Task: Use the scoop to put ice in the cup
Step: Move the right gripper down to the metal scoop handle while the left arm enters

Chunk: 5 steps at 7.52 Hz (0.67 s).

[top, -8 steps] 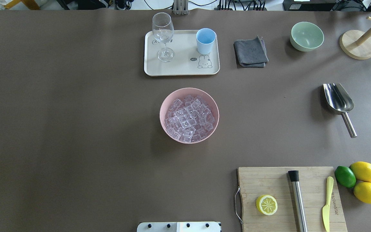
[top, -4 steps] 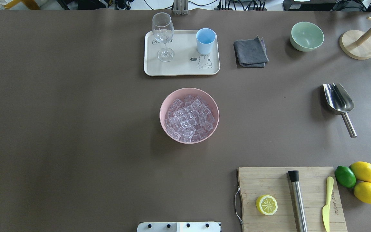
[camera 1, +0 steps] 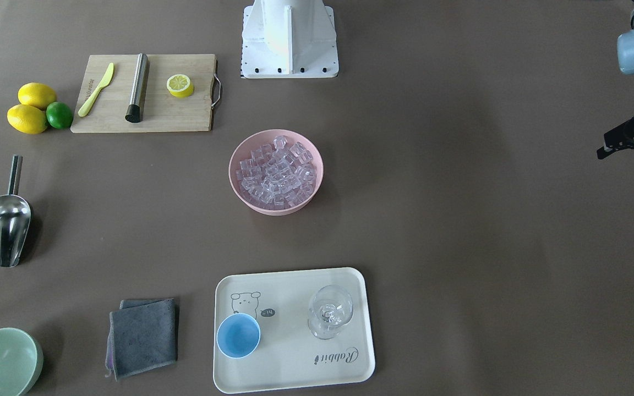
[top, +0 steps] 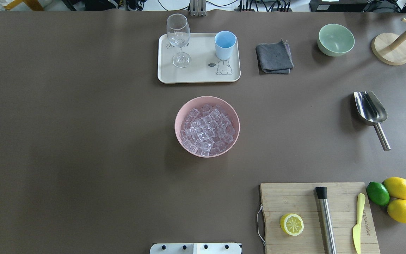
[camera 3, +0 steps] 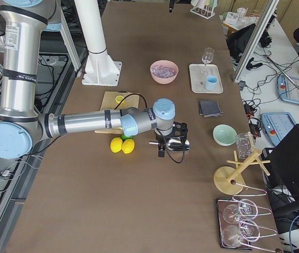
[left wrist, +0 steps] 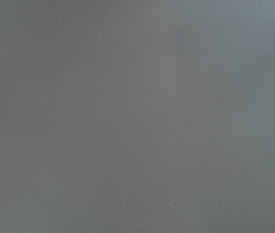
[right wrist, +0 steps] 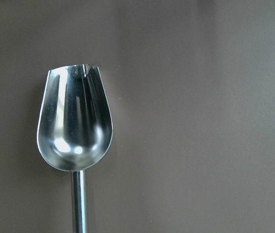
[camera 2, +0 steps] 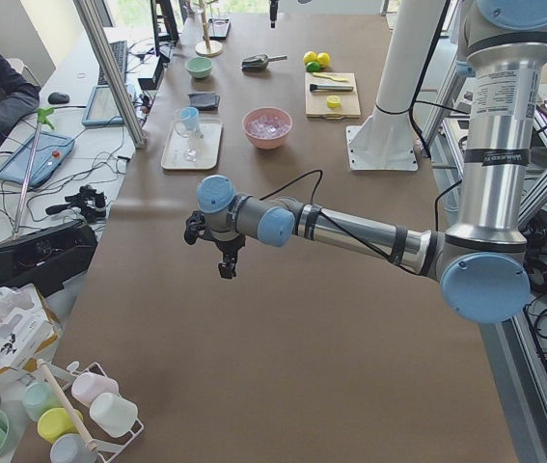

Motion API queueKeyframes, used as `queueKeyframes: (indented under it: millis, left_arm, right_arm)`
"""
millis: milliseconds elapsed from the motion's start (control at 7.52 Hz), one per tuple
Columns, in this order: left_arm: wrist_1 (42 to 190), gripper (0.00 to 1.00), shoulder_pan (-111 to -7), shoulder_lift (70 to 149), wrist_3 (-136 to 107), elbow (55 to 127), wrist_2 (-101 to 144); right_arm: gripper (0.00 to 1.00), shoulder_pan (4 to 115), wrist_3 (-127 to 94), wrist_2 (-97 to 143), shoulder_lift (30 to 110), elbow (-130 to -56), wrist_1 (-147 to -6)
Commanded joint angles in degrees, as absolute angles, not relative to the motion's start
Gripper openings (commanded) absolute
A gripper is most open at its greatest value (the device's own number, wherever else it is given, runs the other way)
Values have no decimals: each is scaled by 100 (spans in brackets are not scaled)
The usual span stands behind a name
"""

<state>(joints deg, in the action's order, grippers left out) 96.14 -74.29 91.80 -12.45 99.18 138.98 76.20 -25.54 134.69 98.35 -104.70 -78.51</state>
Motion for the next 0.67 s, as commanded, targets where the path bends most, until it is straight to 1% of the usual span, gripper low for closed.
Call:
queueKeyframes:
  millis: [0, 266, 399, 532]
  left_arm:
    - [9633, 98, -6875, 9710, -1239, 10150, 13887]
    - [9642, 98, -6217, 9922, -1239, 10589, 13861]
    - [9642, 98, -5979, 10097, -1248, 10617, 13852]
    - [9659, 98, -5942, 10046, -1231, 10582, 13886]
  right_arm:
    - [100, 7156, -3532, 13535, 10019, -10380, -7129]
    - [100, 6796, -3674, 13526, 9985, -10362, -7119]
    - [100, 6576, -3665, 13500, 9976, -10293, -7119]
    - [100, 6435, -3656, 13387, 9897, -10214, -7119]
